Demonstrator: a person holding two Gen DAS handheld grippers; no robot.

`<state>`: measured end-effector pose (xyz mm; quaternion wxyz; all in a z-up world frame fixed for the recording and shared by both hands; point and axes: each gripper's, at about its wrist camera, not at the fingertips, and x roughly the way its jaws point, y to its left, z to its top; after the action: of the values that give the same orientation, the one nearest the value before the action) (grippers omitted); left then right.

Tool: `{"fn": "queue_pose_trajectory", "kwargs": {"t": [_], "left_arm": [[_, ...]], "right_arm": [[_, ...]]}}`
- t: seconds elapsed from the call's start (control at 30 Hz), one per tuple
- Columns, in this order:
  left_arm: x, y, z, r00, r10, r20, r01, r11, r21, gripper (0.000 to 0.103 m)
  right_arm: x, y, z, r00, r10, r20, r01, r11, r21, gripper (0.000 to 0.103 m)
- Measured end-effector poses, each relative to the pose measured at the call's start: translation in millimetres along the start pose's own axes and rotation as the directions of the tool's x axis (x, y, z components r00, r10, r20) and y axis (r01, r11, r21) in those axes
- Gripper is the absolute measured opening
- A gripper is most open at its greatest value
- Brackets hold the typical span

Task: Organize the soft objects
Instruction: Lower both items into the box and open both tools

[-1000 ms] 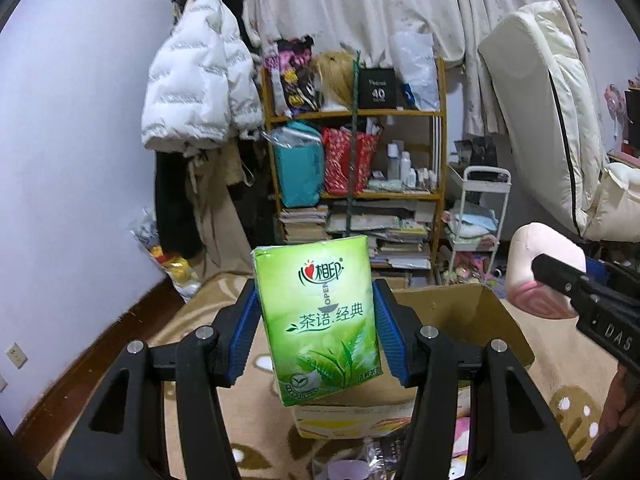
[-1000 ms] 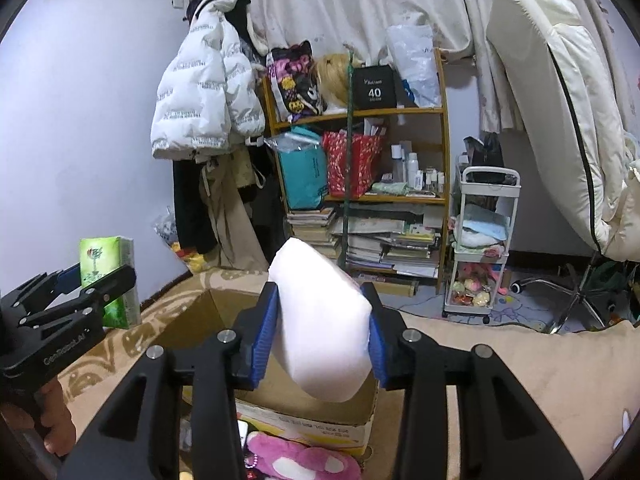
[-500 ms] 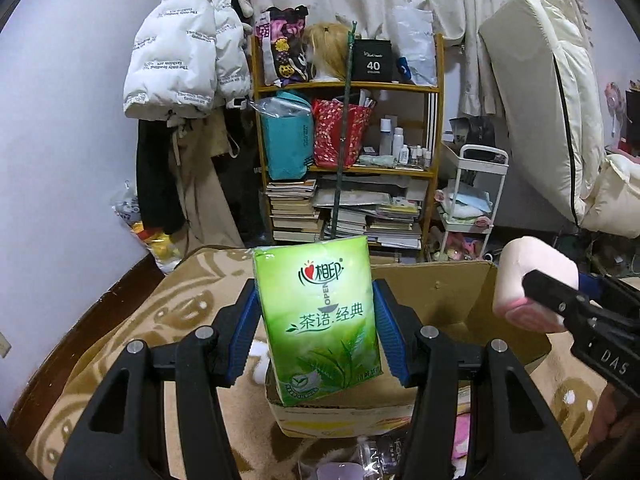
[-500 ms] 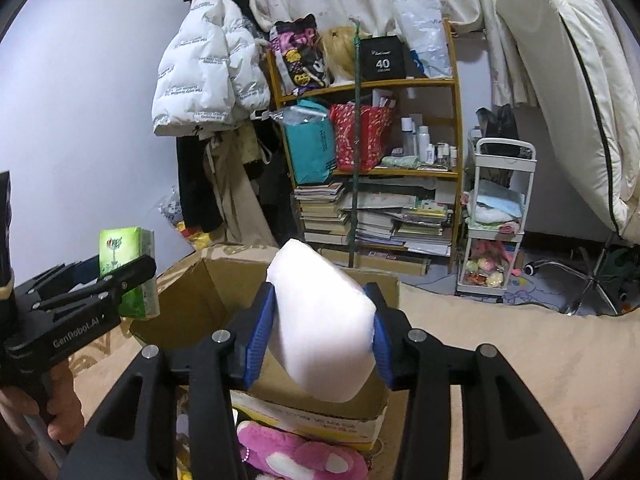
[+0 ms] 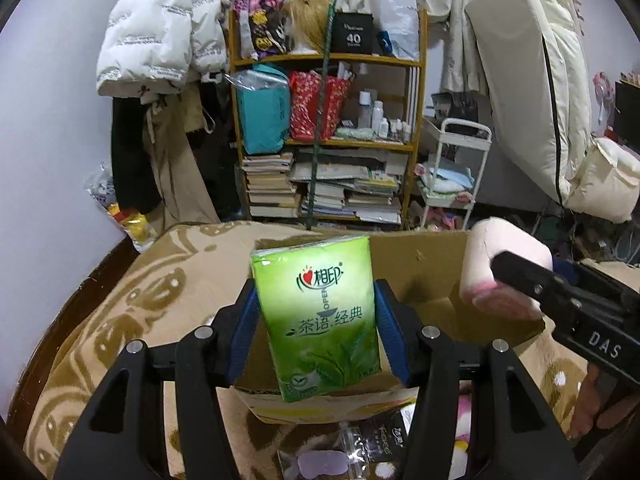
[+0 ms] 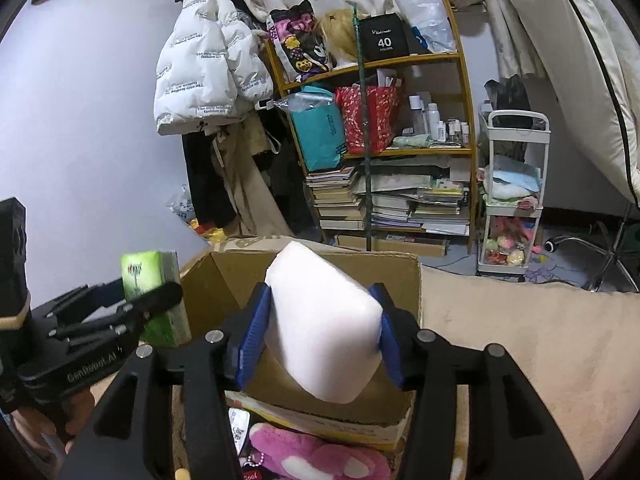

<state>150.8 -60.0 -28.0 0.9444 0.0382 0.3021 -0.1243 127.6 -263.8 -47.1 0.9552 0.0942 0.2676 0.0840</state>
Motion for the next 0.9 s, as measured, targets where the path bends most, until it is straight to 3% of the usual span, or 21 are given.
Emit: {"fn": "queue_pose_trajectory", "kwargs": {"t": [0.1, 0.23, 0.37, 0.47, 0.63, 0.73, 0.9], "left_arm": [[0.9, -4.3, -2.7, 0.999, -0.037, -0.007, 0.038, 0.999, 0.014, 0.056], [-0.3, -9.3, -3.9, 1.000, -0.019, 0.010, 0.019, 0.999, 0.035, 0.069], [0.1, -6.2, -5.7, 1.000, -0.031, 0.002, 0.031, 0.999, 0.026, 0.076], [-1.6, -4.5, -7.6, 1.000, -0.025, -0.008, 0.026, 0.999, 0.028, 0.077], [-12.3, 3.6, -8.3, 1.000, -0.010, -0.025, 0.010, 1.000, 0.011, 0.096], [-19.8, 9.9, -9.5, 0.999, -0.006, -0.038, 0.006, 1.000, -0.013, 0.098], [-36.3, 13.1, -13.4, 0.999, 0.018, -0.036, -0.018, 1.000, -0.009, 0.098]], "right_arm": [[4.9, 1.2, -2.2, 1.000, -0.005, -0.013, 0.004, 1.000, -0.016, 0.056], [9.9, 3.4, -5.1, 1.000, 0.008, -0.025, -0.008, 1.000, -0.024, 0.058], [8.0, 7.2, -4.9, 1.000, 0.004, -0.018, -0.005, 0.999, -0.047, 0.077], [6.0, 7.4, -4.5, 1.000, -0.002, -0.021, 0.001, 0.999, -0.041, 0.080], [-4.3, 6.5, -5.6, 1.000, -0.021, -0.012, 0.021, 1.000, -0.010, 0.095], [-12.8, 9.3, -5.8, 0.999, -0.033, -0.005, 0.032, 0.999, -0.016, 0.103], [-20.3, 12.1, -5.6, 0.999, -0.039, -0.005, 0.039, 0.999, -0.016, 0.103]]}}
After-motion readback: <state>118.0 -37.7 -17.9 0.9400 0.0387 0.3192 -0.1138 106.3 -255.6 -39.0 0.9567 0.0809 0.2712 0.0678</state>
